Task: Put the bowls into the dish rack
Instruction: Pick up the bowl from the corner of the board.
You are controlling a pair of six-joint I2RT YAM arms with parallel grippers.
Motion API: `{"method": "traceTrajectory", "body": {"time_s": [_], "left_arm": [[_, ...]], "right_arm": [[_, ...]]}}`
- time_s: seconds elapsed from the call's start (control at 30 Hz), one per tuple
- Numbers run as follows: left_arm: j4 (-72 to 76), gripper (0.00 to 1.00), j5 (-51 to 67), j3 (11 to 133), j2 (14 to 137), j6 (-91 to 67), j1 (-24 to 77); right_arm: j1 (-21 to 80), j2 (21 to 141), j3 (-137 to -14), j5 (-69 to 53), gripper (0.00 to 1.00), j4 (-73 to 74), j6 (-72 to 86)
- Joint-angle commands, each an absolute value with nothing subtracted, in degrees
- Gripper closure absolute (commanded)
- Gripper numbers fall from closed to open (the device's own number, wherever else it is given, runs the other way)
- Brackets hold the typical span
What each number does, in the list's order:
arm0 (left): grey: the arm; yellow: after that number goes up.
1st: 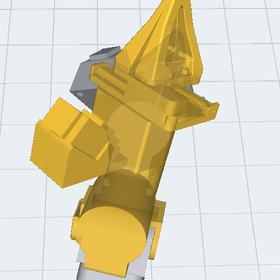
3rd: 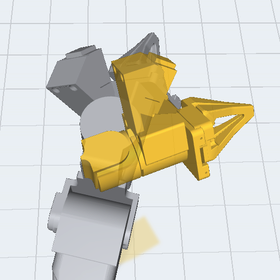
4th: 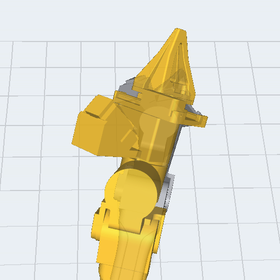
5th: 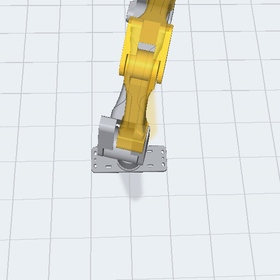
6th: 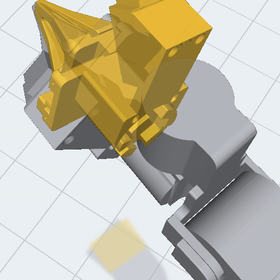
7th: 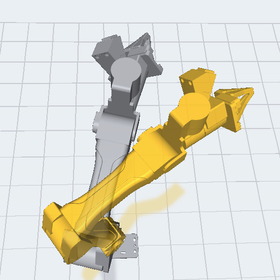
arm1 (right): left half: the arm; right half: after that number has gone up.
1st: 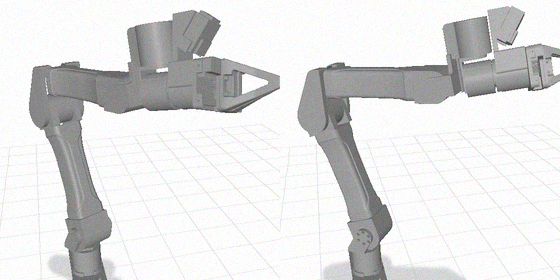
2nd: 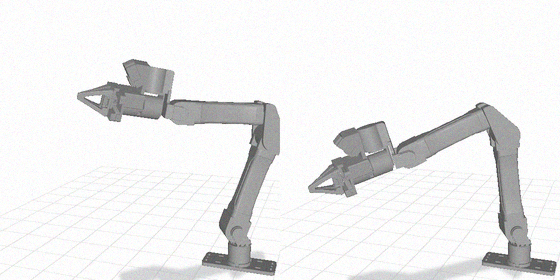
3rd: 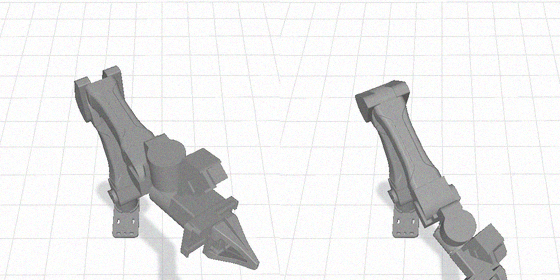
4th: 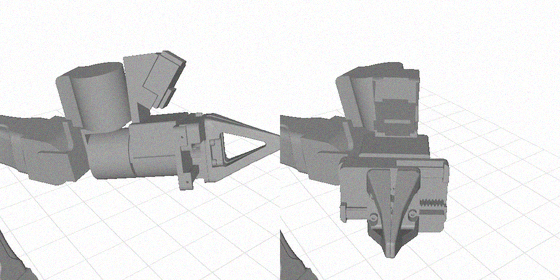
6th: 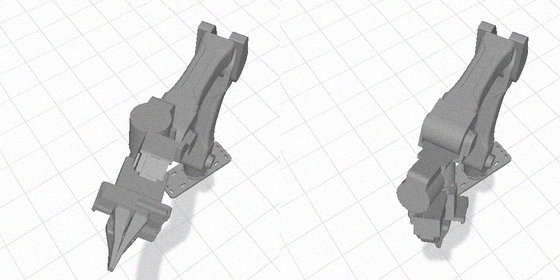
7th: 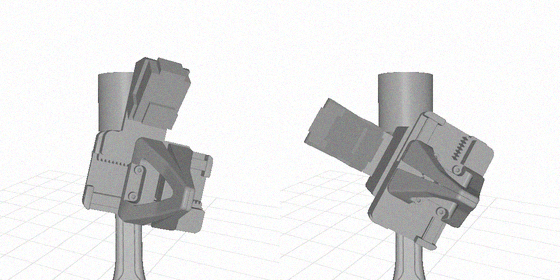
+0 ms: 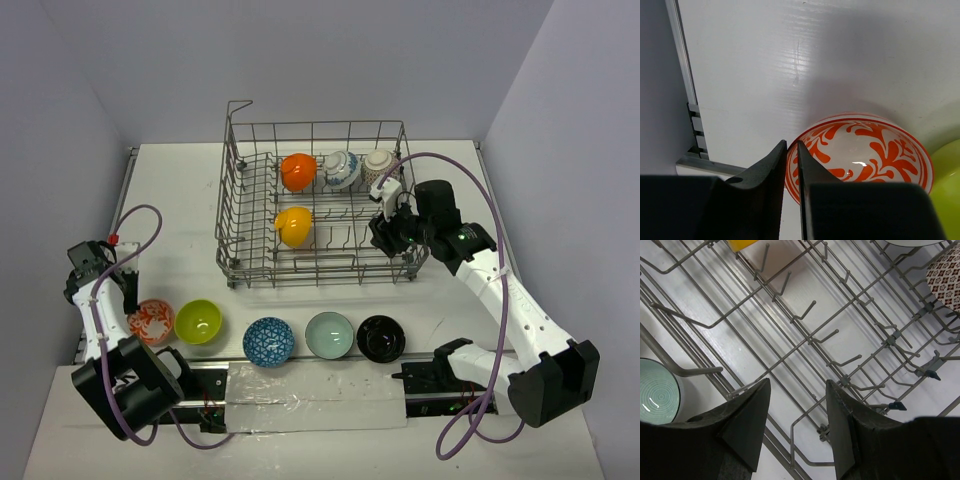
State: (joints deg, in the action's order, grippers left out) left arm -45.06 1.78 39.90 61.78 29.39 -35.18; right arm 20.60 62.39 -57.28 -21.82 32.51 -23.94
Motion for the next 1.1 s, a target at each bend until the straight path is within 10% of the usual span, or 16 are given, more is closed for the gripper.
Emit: {"method": "traceTrajectory", "body": {"time_s": [0.0,1.07], "left_arm": [[-44.74,0.80,3.96,42.45,62.05,29.80,-35.42],[-50.09,0.73,8.09,47.90,68.38,31.99,-35.59]], "right_arm": [[20.39,61.79,-56.78,-21.01,0.44,29.79,-24.87],[20.39,62.31,-56.51,-20.39,0.44,30.67,-26.10]]}}
